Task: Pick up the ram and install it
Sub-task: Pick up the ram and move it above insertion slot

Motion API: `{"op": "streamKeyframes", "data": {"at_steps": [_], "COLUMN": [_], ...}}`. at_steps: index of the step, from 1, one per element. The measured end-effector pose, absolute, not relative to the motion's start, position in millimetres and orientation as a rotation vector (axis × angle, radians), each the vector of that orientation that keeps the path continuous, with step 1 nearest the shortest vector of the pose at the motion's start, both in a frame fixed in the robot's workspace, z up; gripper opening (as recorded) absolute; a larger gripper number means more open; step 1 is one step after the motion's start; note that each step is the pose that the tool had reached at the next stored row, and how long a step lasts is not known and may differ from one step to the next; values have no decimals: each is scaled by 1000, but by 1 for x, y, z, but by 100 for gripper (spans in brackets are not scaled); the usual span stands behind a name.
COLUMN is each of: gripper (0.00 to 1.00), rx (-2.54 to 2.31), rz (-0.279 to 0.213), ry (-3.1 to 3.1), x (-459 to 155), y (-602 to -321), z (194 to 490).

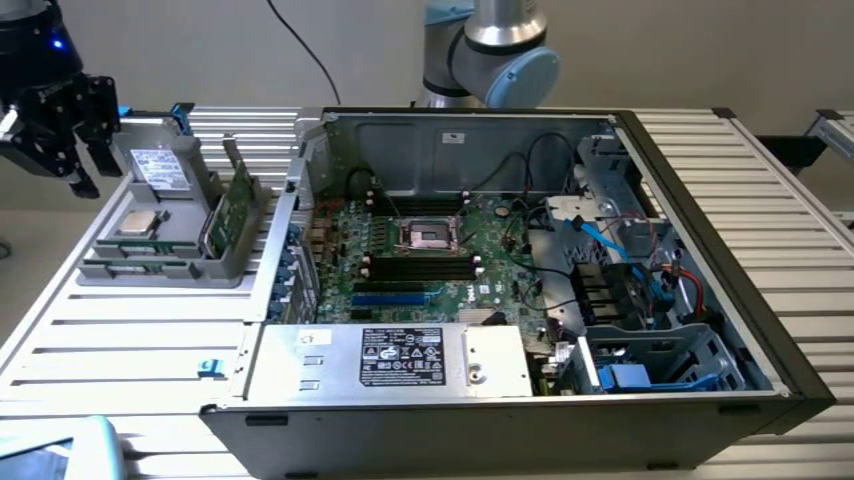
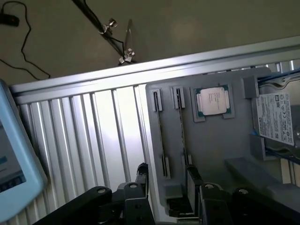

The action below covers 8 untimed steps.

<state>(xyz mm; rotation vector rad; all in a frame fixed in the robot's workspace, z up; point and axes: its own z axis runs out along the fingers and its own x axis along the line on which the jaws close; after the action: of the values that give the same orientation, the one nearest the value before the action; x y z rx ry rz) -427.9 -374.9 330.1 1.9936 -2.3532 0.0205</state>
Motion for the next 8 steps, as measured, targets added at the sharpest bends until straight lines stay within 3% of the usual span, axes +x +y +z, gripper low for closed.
{"op": "streamKeyframes", "data": {"at_steps": [8], "gripper": [45], "rx": [2004], "rz": [21], "ry": [-2345], "x": [-425], "y": [-376], "z": [316]}}
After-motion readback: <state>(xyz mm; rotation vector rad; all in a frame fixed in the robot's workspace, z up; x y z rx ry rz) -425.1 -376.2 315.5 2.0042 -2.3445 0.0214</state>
